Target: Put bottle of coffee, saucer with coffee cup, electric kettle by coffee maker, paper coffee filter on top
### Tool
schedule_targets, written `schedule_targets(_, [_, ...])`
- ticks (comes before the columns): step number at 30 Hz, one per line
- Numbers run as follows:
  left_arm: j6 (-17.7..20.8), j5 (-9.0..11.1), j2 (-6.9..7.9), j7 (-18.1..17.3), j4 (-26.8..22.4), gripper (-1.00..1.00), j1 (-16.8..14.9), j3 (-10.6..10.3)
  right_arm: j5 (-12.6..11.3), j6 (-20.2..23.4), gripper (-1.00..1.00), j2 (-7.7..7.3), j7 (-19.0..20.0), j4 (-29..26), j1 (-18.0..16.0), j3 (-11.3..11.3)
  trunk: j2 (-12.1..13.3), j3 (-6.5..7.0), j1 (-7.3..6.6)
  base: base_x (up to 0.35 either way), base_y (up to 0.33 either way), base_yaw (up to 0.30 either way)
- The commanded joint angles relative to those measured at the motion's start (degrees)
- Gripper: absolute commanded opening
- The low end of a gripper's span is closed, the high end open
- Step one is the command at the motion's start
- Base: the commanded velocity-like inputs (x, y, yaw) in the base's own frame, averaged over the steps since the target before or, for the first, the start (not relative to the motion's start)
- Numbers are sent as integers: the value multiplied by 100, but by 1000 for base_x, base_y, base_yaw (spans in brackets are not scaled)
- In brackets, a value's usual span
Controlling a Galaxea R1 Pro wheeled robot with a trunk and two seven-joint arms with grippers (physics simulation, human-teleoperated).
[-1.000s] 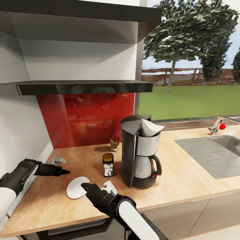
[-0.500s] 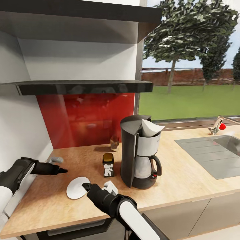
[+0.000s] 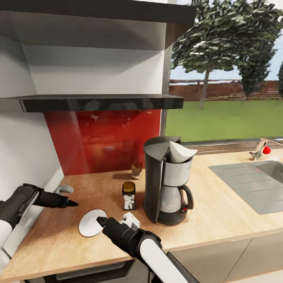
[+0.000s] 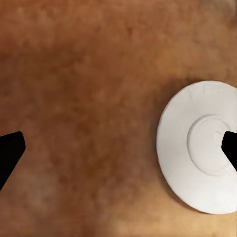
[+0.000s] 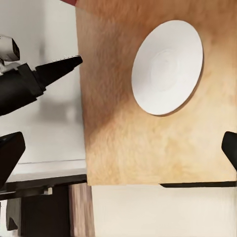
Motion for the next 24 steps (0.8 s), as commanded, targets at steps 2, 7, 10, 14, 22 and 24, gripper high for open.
schedule_targets(2, [996,-60,-5,-977,104,100,-6,-12,8,18,100,-2,-38,-5,-6,4,-14,-26,7,278,0,156])
schedule_targets(7, [990,-66,-24,-970,343,100,-5,-16,7,18,100,-5,-39,1,-7,7,-14,-39,7,140,0,68])
schedule_targets(10, [987,-64,-31,-967,374,100,-5,-13,7,18,100,-13,-39,4,-9,6,-14,-40,7,18,0,9])
schedule_targets(14, [989,-60,-70,-972,540,100,3,-61,-4,13,100,-56,-39,41,-6,9,-14,-41,7,62,0,1])
schedule_targets(22, [996,-8,-183,-989,940,100,30,-95,-134,10,100,-88,-39,176,-6,24,-14,-41,7,18,0,0])
schedule_targets(24, [990,4,-257,-1003,1014,100,30,-91,-202,12,100,-87,-42,179,-6,28,-14,-41,7,0,0,0])
